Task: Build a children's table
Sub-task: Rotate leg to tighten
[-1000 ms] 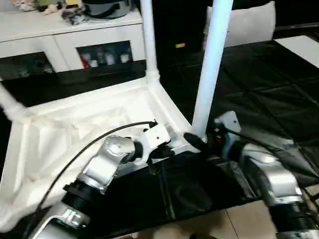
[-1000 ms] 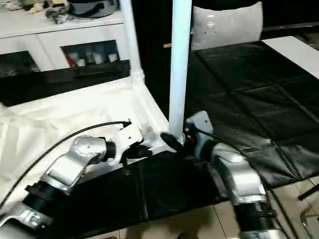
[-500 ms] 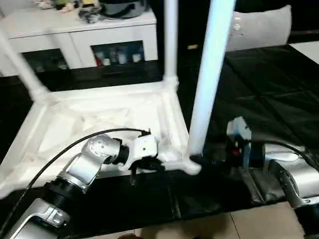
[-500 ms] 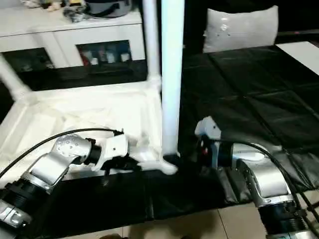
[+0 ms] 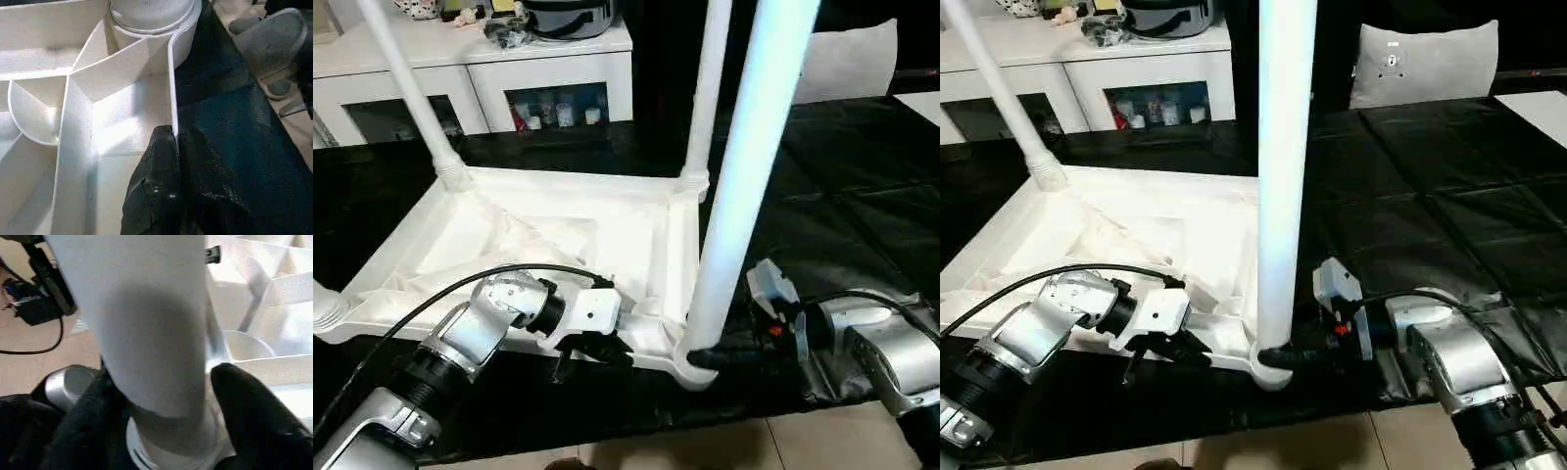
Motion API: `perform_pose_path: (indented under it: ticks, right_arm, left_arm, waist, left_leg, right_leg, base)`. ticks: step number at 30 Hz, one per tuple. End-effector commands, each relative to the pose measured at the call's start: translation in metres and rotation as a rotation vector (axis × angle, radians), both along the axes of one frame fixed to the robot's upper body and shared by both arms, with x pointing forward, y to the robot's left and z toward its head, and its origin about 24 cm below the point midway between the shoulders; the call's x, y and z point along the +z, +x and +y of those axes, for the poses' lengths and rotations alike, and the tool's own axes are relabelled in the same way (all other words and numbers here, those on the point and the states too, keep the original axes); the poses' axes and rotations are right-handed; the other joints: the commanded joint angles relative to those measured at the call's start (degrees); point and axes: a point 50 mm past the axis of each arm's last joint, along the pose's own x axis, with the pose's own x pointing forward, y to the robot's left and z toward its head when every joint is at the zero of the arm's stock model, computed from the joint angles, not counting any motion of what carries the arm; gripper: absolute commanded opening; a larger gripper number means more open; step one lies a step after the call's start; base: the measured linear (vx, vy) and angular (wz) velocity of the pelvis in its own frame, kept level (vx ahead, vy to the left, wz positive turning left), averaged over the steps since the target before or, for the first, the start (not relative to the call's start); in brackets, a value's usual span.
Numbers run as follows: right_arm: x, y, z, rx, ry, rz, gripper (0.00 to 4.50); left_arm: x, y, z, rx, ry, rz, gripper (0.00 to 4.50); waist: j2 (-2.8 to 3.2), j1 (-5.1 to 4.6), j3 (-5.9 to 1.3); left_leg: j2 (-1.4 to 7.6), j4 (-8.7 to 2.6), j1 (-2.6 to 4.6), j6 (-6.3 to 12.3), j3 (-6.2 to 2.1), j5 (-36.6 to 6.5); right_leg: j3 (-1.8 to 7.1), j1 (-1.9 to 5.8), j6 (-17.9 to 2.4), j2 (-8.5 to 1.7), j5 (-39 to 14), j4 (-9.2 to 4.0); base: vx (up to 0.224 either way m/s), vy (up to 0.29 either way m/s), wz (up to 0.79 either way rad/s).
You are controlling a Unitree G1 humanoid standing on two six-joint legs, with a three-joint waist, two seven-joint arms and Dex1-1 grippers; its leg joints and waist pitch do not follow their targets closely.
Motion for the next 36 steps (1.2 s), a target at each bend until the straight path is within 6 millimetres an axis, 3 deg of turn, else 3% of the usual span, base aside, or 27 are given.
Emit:
perform_pose_path:
  ticks: [1, 9, 10, 11, 12, 13, 14, 15, 17, 18, 19, 20, 21, 22, 23, 25, 26, 27, 29, 30, 31, 33, 35, 36]
  right_arm:
    - [0.003, -0.003, 0.005, 0.041, 0.014, 0.006, 2.44]
    - [0.003, -0.007, 0.012, 0.011, 0.078, 0.037, 2.06]
    - [0.002, -0.004, 0.016, -0.044, 0.089, 0.022, 2.05]
    - [0.001, -0.002, 0.018, -0.072, 0.095, 0.014, 2.05]
    - [-0.003, 0.008, 0.024, -0.193, 0.076, -0.004, 2.04]
    - [-0.007, 0.017, 0.029, -0.294, 0.055, -0.020, 2.04]
    - [-0.007, 0.019, 0.030, -0.324, 0.049, -0.025, 2.04]
    - [-0.011, 0.025, 0.033, -0.389, 0.031, -0.036, 2.04]
    - [-0.016, 0.034, 0.039, -0.499, -0.001, -0.057, 2.01]
    - [-0.018, 0.037, 0.041, -0.549, -0.011, -0.062, 2.00]
    - [-0.021, 0.042, 0.045, -0.623, -0.018, -0.057, 1.99]
    - [-0.025, 0.051, 0.050, -0.756, -0.030, -0.046, 1.99]
    - [-0.026, 0.053, 0.051, -0.785, -0.034, -0.043, 1.99]
    - [-0.029, 0.058, 0.054, -0.860, -0.026, -0.026, 1.99]
    - [-0.030, 0.060, 0.055, -0.898, -0.022, -0.014, 1.99]
    - [-0.031, 0.064, 0.062, -0.962, 0.003, -0.018, 1.99]
    - [-0.031, 0.065, 0.063, -0.972, 0.007, -0.027, 2.54]
    - [-0.030, 0.067, 0.065, -0.990, 0.017, -0.038, 2.68]
    - [-0.028, 0.069, 0.066, -1.004, 0.044, -0.042, 2.74]
    - [-0.026, 0.069, 0.065, -1.009, 0.057, -0.043, 2.90]
    - [-0.024, 0.069, 0.064, -1.004, 0.070, -0.057, 3.04]
    - [-0.020, 0.069, 0.057, -0.990, 0.087, -0.090, 3.15]
    - [-0.018, 0.068, 0.054, -0.983, 0.094, -0.100, 3.28]
    - [-0.015, 0.064, 0.040, -0.937, 0.105, -0.135, 3.41]
  left_arm:
    - [0.004, -0.003, -0.003, -0.073, 0.006, -0.009, 0.00]
    - [0.003, -0.007, -0.003, -0.040, -0.026, 0.032, 0.00]
    - [0.003, -0.008, -0.004, -0.012, -0.040, 0.048, 0.00]
    - [0.003, -0.008, -0.004, 0.003, -0.047, 0.056, 0.00]
    - [0.003, -0.008, -0.006, 0.060, -0.069, 0.067, 0.00]
    - [0.002, -0.007, -0.008, 0.110, -0.083, 0.073, 0.00]
    - [0.002, -0.007, -0.008, 0.125, -0.087, 0.075, 0.00]
    - [0.002, -0.005, -0.010, 0.167, -0.091, 0.074, 0.00]
    - [0.002, -0.002, -0.014, 0.242, -0.099, 0.068, 0.00]
    - [0.002, -0.001, -0.016, 0.277, -0.103, 0.062, 0.00]
    - [0.002, 0.002, -0.018, 0.324, -0.110, 0.051, 0.00]
    - [0.002, 0.006, -0.025, 0.404, -0.127, 0.041, 0.00]
    - [0.003, 0.006, -0.026, 0.420, -0.129, 0.042, 0.00]
    - [0.004, 0.011, -0.032, 0.481, -0.158, 0.035, 0.00]
    - [0.005, 0.013, -0.035, 0.512, -0.172, 0.032, 0.00]
    - [0.007, 0.021, -0.048, 0.616, -0.219, 0.027, 0.00]
    - [0.007, 0.022, -0.051, 0.640, -0.228, 0.022, 0.00]
    - [0.009, 0.024, -0.057, 0.665, -0.240, 0.016, 0.00]
    - [0.010, 0.026, -0.064, 0.686, -0.247, 0.003, 0.00]
    - [0.010, 0.027, -0.066, 0.694, -0.243, -0.005, 0.00]
    - [0.010, 0.027, -0.066, 0.699, -0.239, -0.014, 0.00]
    - [0.010, 0.028, -0.065, 0.700, -0.227, -0.025, 0.00]
    - [0.010, 0.028, -0.064, 0.693, -0.222, -0.030, 0.00]
    - [0.010, 0.027, -0.057, 0.663, -0.205, -0.055, 0.00]
  waist:
    - [-1.20, -0.22, -3.26]
    - [-0.92, -0.19, -3.39]
    - [-0.68, -0.26, -3.37]
    - [-0.89, -0.59, -3.22]
    - [-0.67, -0.76, -3.16]
    - [-0.82, -1.50, -2.91]
    - [-0.76, -2.17, -2.70]
    - [-0.57, -2.50, -2.69]
    - [-0.50, -4.41, -2.41]
    - [-0.41, -4.81, -2.39]
    - [-0.26, -5.76, -2.33]
    - [-0.17, -6.68, -2.44]
    - [0.05, -7.13, -2.37]
    - [0.15, -7.98, -2.31]
    - [0.58, -8.06, -2.30]
    - [0.55, -9.04, -2.07]
    - [0.44, -9.32, -1.84]
    - [0.34, -9.38, -1.94]
    - [0.44, -9.70, -2.26]
    - [0.46, -9.61, -2.39]
    - [0.02, -9.36, -2.48]
    - [0.20, -9.07, -2.56]
    - [0.38, -8.51, -2.85]
    - [0.48, -7.93, -2.97]
  left_leg:
    - [2.90, -4.36, 0.48, 3.12, -0.97, -17.0]
    - [2.95, -4.41, 0.46, 3.04, -1.00, -16.6]
    - [3.04, -4.49, 0.46, 2.74, -1.03, -16.9]
    - [2.94, -4.55, 0.32, 2.50, -1.05, -17.5]
    - [2.86, -4.58, 0.36, 2.10, -1.09, -17.8]
    - [2.55, -4.66, 0.04, 1.16, -1.22, -18.9]
    - [2.17, -4.57, 0.37, 0.28, -1.50, -21.0]
    - [1.97, -4.40, 0.66, 0.02, -1.60, -21.8]
    - [1.78, -4.38, 0.54, -0.49, -2.03, -24.7]
    - [1.89, -4.41, 0.39, -0.74, -2.19, -25.5]
    - [1.74, -4.22, 0.74, -0.99, -2.34, -27.6]
    - [1.63, -4.07, 0.78, -1.05, -2.57, -28.4]
    - [1.68, -4.20, 0.88, -0.90, -2.70, -29.1]
    - [1.98, -4.55, 0.18, -0.83, -3.21, -30.3]
    - [2.15, -4.69, 0.51, -0.87, -3.40, -31.9]
    - [2.40, -4.97, 1.33, -0.81, -3.62, -36.0]
    - [2.18, -4.66, 1.86, -0.83, -3.45, -37.2]
    - [2.04, -4.40, 2.11, -0.82, -3.43, -37.2]
    - [2.22, -4.77, 0.92, -0.42, -3.83, -35.3]
    - [2.34, -4.92, 0.82, -0.22, -3.75, -34.4]
    - [1.95, -4.60, 1.05, 0.26, -3.33, -32.5]
    - [1.89, -4.65, 0.13, 1.34, -3.22, -29.1]
    - [2.23, -4.72, 0.01, 2.07, -3.06, -26.6]
    - [2.36, -4.76, -0.04, 2.34, -2.97, -25.1]
  right_leg:
    - [2.60, 2.53, -7.2, -3.47, -29.2, -4.82]
    - [2.64, 2.58, -8.0, -3.36, -27.0, -4.53]
    - [2.71, 2.49, -8.4, -3.49, -26.7, -4.41]
    - [2.60, 2.58, -8.2, -3.41, -27.4, -4.58]
    - [2.58, 2.53, -8.2, -3.43, -27.9, -4.54]
    - [2.26, 2.61, -7.3, -3.31, -30.6, -4.57]
    - [1.70, 2.40, -5.3, -3.40, -35.7, -5.38]
    - [1.53, 2.28, -4.4, -3.42, -37.5, -5.75]
    - [0.96, 2.20, -2.7, -3.24, -40.0, -6.27]
    - [0.81, 2.31, -2.3, -3.27, -40.3, -6.25]
    - [0.30, 1.93, -1.7, -3.13, -41.3, -6.72]
    - [-0.11, 2.15, -1.4, -3.25, -41.1, -6.98]
    - [-0.42, 2.09, -1.6, -3.17, -40.6, -7.16]
    - [-1.00, 2.94, -1.4, -3.22, -39.1, -7.03]
    - [-1.24, 2.90, -1.4, -3.20, -38.7, -7.23]
    - [-1.51, 2.66, -2.2, -3.22, -35.6, -7.67]
    - [-2.15, 2.32, -1.9, -3.15, -37.1, -8.29]
    - [-2.46, 2.37, -1.6, -3.29, -37.6, -8.47]
    - [-2.34, 3.66, -1.4, -3.85, -36.0, -7.82]
    - [-1.83, 3.50, -2.0, -3.98, -34.1, -7.65]
    - [-1.43, 2.94, -3.2, -4.13, -33.3, -7.68]
    - [-1.09, 3.41, -4.3, -4.36, -32.0, -7.12]
    - [-0.53, 3.35, -5.9, -4.34, -27.9, -6.63]
    - [-0.31, 3.52, -6.9, -4.18, -25.0, -6.24]
  base:
    - [0.000, 0.000, 0.00]
    - [0.000, 0.000, 0.00]
    - [0.000, 0.000, 0.00]
    - [0.000, 0.000, 0.00]
    - [0.000, 0.000, 0.00]
    - [0.000, 0.000, 0.00]
    - [0.000, 0.000, 0.00]
    - [0.000, 0.000, 0.00]
    - [0.000, 0.000, 0.00]
    - [0.000, 0.000, 0.00]
    - [0.000, 0.000, 0.00]
    - [0.000, 0.000, 0.00]
    - [0.000, 0.000, 0.00]
    - [0.000, 0.000, 0.00]
    - [0.000, 0.000, 0.00]
    - [0.000, 0.000, 0.00]
    - [0.000, 0.000, 0.00]
    - [0.000, 0.000, 0.00]
    - [0.000, 0.000, 0.00]
    - [0.000, 0.000, 0.00]
    - [0.000, 0.000, 0.00]
    - [0.000, 0.000, 0.00]
    - [0.000, 0.000, 0.00]
    - [0.055, -0.016, 0.09]
